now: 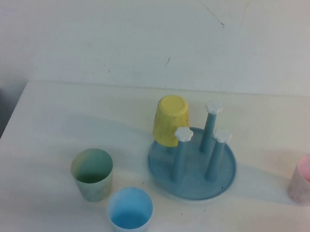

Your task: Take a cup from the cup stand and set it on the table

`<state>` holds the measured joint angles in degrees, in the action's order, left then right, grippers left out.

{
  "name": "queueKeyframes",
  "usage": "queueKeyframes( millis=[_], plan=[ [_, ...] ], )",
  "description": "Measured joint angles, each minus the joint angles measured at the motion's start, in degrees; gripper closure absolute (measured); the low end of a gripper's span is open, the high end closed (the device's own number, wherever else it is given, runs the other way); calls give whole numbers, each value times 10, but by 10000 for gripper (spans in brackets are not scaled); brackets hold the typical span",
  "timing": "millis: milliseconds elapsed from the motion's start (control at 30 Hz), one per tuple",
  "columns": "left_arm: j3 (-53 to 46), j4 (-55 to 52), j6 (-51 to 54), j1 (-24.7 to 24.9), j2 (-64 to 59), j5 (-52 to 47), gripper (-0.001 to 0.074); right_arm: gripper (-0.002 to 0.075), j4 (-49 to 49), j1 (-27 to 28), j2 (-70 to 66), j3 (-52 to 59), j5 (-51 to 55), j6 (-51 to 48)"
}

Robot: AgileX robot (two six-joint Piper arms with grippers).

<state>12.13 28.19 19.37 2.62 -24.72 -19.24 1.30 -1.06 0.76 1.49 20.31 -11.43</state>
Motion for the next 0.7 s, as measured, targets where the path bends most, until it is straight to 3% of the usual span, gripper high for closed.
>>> queueKeyframes(
  millis=[167, 267, 533, 700],
  plan=[
    [-88, -126, -183, 0, 60, 140, 737, 727, 0, 0, 0, 0, 0, 0],
    [-130, -152, -219, -7, 110, 186, 737, 727, 0, 0, 0, 0, 0, 0],
    [-137, -249, -229, -87, 222, 75, 737, 727, -1, 0, 0, 0, 0, 0],
    [-137, -251, -201, -98, 252, 14, 737, 727, -1, 0, 0, 0, 0, 0]
  ],
)
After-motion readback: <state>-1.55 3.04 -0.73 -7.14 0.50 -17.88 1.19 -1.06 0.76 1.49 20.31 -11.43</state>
